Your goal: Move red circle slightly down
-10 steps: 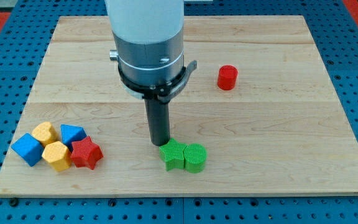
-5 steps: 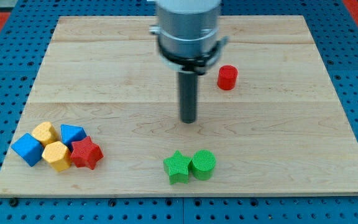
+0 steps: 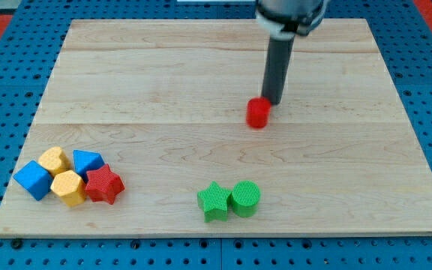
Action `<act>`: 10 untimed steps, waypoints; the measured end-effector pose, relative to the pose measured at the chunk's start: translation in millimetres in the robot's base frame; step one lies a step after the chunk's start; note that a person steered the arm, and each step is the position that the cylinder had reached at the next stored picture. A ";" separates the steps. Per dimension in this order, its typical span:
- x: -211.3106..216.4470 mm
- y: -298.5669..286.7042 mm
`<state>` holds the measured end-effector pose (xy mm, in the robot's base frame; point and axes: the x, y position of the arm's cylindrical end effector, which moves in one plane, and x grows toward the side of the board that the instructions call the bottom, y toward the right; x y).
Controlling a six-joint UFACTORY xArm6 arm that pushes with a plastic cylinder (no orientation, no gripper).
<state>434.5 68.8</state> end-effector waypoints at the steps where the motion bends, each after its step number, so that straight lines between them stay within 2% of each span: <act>1: 48.3 -6.2; 2: 41.8 11.0; 3: 17.5 24.6; 4: 15.0 6.8; 5: 39.9 -4.4; 6: 28.5 0.6; 7: -13.2 -10.5; 8: -10.5 -52.0; 9: 28.7 -71.3; 10: 40.6 -72.5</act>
